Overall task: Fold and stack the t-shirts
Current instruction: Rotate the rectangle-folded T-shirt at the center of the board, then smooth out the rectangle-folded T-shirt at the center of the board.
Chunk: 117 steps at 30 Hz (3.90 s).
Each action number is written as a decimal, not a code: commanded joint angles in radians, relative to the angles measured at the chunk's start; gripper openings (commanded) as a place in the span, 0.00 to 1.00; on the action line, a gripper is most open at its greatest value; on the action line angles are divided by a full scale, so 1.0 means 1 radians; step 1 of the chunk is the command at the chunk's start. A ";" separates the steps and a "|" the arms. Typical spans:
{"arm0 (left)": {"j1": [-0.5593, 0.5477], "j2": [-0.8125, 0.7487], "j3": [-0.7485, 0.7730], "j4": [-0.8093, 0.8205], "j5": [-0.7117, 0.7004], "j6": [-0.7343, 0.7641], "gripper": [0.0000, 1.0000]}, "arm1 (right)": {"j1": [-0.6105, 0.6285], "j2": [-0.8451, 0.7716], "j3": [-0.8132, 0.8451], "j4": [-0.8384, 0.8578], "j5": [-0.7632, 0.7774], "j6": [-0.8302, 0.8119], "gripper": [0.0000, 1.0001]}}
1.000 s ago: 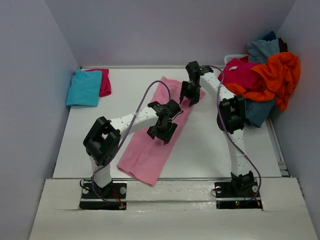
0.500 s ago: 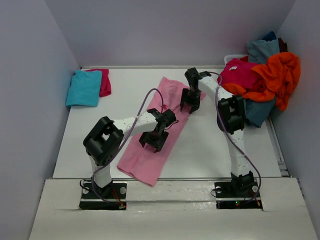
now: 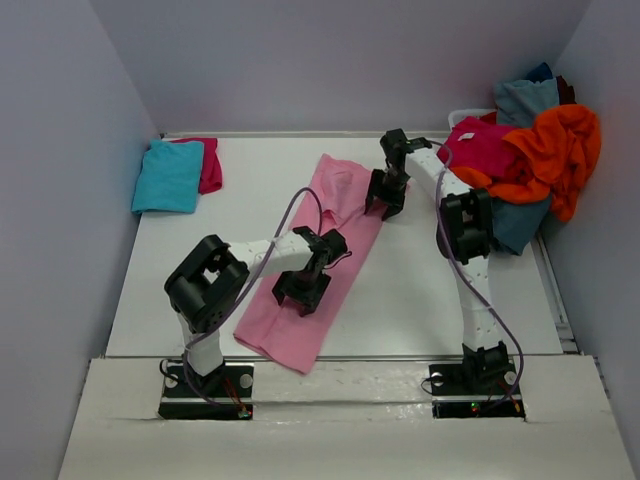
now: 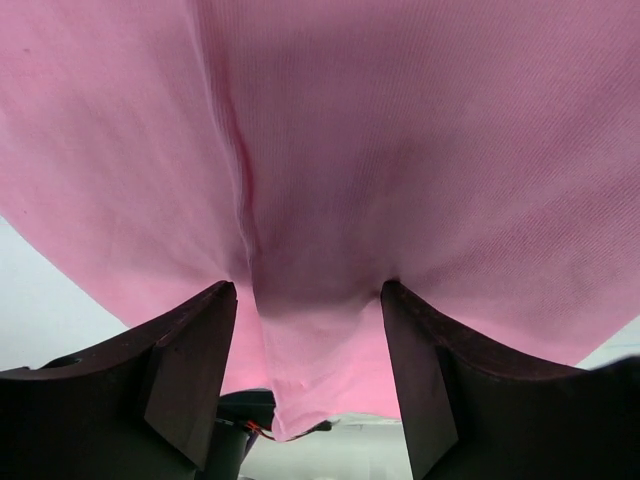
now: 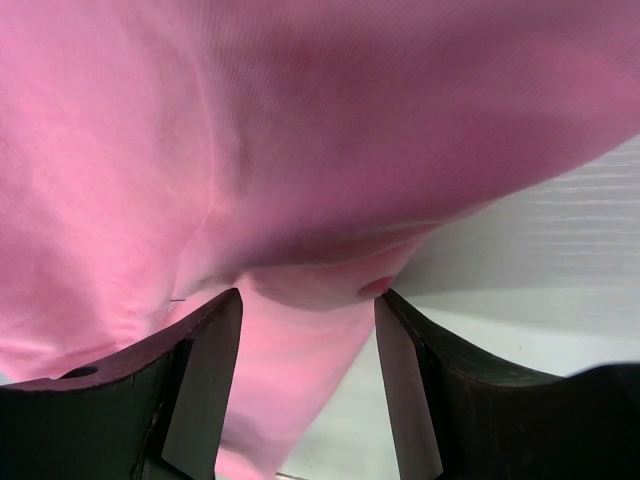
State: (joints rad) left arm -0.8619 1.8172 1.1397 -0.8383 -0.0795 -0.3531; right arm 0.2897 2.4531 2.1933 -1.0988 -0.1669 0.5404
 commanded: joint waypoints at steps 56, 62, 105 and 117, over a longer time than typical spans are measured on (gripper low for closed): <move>-0.170 0.139 0.238 0.045 0.380 0.026 0.70 | -0.061 0.198 0.290 0.051 -0.059 -0.102 0.65; -0.170 0.077 0.195 0.041 0.428 0.000 0.70 | -0.061 0.214 0.290 0.070 -0.059 -0.120 0.65; -0.207 -0.231 0.064 0.098 0.318 -0.152 0.68 | -0.051 -0.132 0.040 0.045 -0.069 -0.137 0.66; 0.122 -0.001 0.446 0.079 0.146 -0.113 0.68 | 0.006 -0.218 -0.038 0.034 -0.106 -0.126 0.66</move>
State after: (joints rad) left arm -0.8207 1.7428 1.4963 -0.7326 0.1375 -0.5083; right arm 0.2710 2.3222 2.1784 -1.0634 -0.2428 0.4152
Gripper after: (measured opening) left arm 0.680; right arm 0.664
